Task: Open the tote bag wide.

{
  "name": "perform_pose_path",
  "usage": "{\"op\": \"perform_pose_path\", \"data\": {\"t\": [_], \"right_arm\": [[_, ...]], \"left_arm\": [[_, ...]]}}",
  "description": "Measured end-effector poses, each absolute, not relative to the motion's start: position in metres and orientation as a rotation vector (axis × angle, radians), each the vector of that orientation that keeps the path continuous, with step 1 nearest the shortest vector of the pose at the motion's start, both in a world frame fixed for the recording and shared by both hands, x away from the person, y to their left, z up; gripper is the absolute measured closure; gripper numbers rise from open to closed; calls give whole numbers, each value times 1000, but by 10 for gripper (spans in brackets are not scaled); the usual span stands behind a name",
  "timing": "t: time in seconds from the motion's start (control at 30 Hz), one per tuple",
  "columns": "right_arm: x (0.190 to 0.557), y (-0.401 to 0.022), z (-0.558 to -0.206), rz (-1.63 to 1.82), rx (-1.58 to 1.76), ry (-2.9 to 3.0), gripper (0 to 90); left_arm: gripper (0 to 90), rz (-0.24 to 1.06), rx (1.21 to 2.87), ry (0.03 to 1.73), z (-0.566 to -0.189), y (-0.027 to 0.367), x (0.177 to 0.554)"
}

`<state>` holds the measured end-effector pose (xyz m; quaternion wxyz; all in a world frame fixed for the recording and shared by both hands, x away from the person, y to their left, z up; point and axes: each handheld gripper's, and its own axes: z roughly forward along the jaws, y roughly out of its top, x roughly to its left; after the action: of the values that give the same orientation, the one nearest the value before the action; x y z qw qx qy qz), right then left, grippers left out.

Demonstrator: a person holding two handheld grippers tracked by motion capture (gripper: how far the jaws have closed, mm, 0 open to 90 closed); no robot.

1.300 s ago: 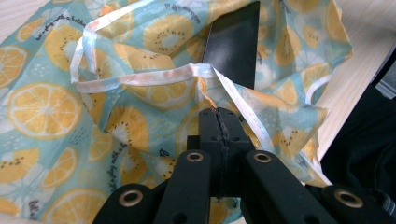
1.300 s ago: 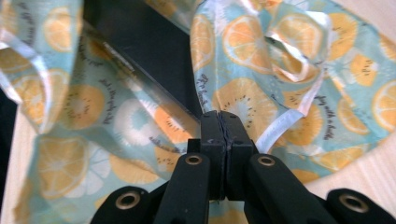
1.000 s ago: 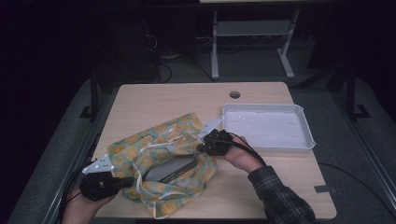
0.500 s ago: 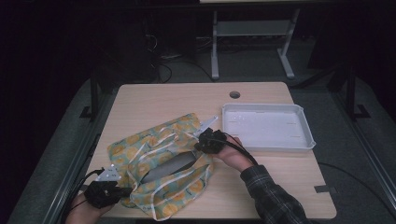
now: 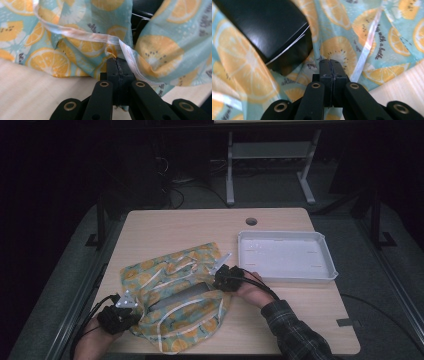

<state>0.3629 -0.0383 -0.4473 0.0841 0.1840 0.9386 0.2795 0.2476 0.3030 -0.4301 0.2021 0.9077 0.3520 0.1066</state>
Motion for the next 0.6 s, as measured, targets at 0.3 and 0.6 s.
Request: {"op": "perform_pose_path", "data": {"t": [0.3,0.6], "right_arm": [[349,-48,-445,817,519,2822,885],[334,-58,-443,842,501,2849,885]], "left_arm": [[898,330,2504,997,-429,310,278],[898,333,2453,1016,-428,315,308]]}}
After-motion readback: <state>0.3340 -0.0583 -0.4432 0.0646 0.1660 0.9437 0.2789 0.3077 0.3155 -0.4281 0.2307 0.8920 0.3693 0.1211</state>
